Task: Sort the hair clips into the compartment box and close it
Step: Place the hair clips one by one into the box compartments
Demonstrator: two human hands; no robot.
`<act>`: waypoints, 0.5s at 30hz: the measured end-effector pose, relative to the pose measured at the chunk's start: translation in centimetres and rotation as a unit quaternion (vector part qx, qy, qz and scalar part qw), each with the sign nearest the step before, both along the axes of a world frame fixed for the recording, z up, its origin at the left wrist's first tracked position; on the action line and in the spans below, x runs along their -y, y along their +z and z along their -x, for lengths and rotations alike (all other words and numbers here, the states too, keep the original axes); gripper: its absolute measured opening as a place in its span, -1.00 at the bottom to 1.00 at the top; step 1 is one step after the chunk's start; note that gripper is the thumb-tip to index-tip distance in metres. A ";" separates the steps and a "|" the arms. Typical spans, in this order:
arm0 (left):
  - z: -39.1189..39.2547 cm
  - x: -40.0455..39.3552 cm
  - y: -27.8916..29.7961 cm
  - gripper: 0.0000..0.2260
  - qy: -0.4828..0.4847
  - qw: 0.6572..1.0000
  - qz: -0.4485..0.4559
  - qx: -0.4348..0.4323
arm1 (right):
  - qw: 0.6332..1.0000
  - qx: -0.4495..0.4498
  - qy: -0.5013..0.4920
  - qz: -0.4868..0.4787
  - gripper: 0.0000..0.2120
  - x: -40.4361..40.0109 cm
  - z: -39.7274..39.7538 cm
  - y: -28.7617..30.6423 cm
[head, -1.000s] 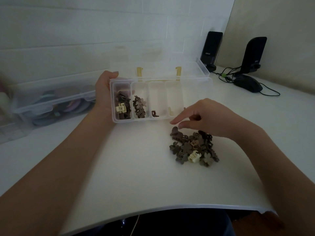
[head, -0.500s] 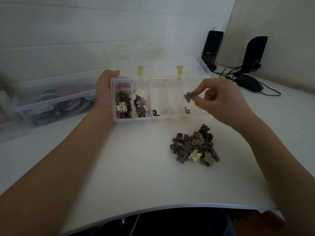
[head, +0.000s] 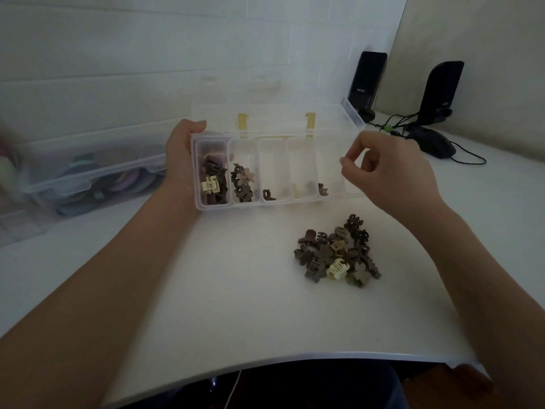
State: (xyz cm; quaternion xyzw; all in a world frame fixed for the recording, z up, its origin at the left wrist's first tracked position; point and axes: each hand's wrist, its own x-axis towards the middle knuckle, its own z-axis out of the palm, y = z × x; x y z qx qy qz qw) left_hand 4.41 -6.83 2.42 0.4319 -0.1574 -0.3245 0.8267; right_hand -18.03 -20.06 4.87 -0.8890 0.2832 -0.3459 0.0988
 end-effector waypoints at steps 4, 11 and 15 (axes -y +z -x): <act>-0.3 -0.3 0.0 -0.71 -0.032 0.999 -0.030 0.012 | 0.974 -0.025 0.208 -0.082 -0.94 -1.6 0.2 0.5; 0.2 0.0 0.1 -0.73 -0.009 1.000 0.005 -0.004 | 0.933 -0.228 0.261 -0.099 -0.79 -2.2 -0.4 -0.6; 0.5 0.2 0.2 -0.57 -0.002 1.000 0.022 0.003 | 0.925 -0.250 0.265 -0.105 -0.86 -2.1 -0.4 -0.6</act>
